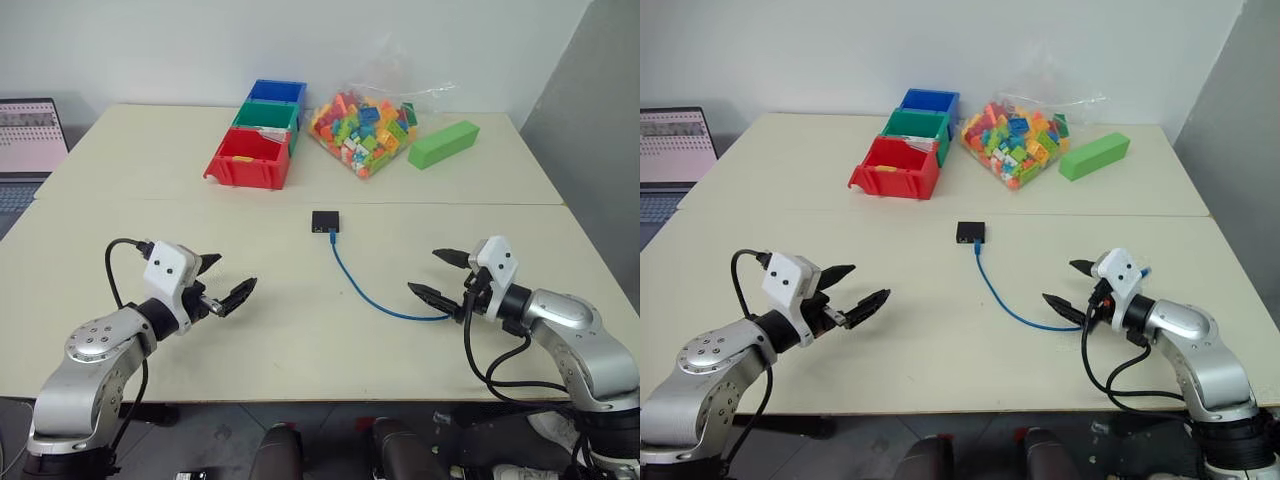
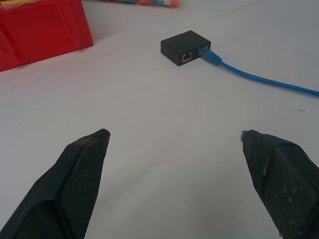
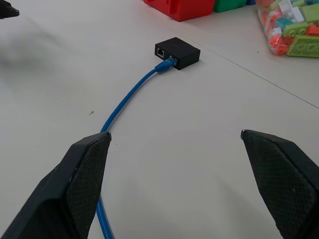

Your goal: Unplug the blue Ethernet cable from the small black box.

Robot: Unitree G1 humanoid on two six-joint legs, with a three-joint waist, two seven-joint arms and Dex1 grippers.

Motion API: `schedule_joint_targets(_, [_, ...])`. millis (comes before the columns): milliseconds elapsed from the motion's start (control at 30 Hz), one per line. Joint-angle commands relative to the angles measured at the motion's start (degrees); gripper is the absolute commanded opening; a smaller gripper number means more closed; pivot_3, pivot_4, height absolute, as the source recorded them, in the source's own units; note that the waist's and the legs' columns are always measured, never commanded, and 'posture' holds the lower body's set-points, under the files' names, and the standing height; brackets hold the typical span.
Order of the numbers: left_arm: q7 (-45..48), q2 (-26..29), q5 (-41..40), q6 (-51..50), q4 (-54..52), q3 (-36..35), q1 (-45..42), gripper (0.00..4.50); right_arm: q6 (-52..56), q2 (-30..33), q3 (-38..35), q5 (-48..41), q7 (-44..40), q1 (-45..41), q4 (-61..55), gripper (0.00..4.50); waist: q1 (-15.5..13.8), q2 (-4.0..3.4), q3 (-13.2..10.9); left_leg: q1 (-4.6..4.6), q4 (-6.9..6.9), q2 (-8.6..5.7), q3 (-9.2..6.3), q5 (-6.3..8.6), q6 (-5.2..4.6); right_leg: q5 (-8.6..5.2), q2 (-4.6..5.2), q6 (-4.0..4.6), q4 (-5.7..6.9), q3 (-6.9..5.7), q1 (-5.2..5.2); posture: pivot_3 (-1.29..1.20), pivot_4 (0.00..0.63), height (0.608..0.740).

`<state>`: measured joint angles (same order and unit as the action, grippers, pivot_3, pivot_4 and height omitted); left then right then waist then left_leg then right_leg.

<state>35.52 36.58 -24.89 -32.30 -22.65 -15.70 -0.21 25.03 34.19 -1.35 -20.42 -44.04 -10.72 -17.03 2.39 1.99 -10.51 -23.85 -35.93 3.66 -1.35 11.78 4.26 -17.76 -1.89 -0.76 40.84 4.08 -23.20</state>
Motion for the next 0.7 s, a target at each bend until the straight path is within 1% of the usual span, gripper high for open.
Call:
schedule_joint_targets(33, [-0.3, -0.1, -0.3, 1.6, -1.7, -1.2, 0.1, 4.5, -1.1, -0.6, 0.4, -0.5, -0.4, -1.2, -1.0, 4.4, 0.0, 0.0, 0.0, 0.0, 0.0, 0.0, 0.0, 0.0, 0.0, 0.0, 0.0, 0.0, 0.0, 0.0, 0.0, 0.0, 0.15, 0.74])
schedule_joint_targets(367, [0.2, 1.1, 0.6, 2.2, -0.5, -1.5, -0.2, 4.5, 0.3, -1.4, 2.2, -0.4, 1.0, -0.4, -3.8, 4.4, 0.0, 0.0, 0.0, 0.0, -0.01, 0.0, -0.01, 0.0, 0.0, 0.0, 0.0, 0.0, 0.0, -0.01, 0.0, 0.0, 0.15, 0.74])
schedule_joint_targets(500, [0.2, 1.3, 1.2, 3.2, 0.0, -1.3, -0.3, 4.5, 0.9, -2.4, 4.2, 1.3, 2.6, -1.5, -3.6, 4.4, 0.0, 0.0, 0.0, 0.0, -0.01, 0.0, -0.01, 0.0, 0.0, 0.0, 0.0, 0.0, 0.0, -0.01, 0.0, 0.0, 0.15, 0.74])
schedule_joint_targets(667, [2.2, 2.5, 1.3, 3.4, 0.9, -0.3, -0.4, 4.5, 2.2, -9.1, 9.5, 6.8, 10.1, -5.9, -0.2, 4.4, 0.5, -0.01, 0.0, 0.02, 0.0, 0.03, -0.02, 0.0, 0.0, 0.0, -0.04, 0.0, 0.04, -0.01, -0.01, 0.0, 0.15, 0.74])
schedule_joint_targets(700, [3.2, 2.7, 1.2, 4.1, 1.4, 0.1, -0.6, 4.5, 2.4, -11.5, 11.3, 8.8, 12.4, -7.4, 1.9, 4.4, 0.6, 0.0, 0.0, 0.02, 0.0, 0.03, -0.03, 0.0, 0.0, 0.0, -0.04, 0.0, 0.04, -0.01, -0.02, 0.0, 0.15, 0.74])
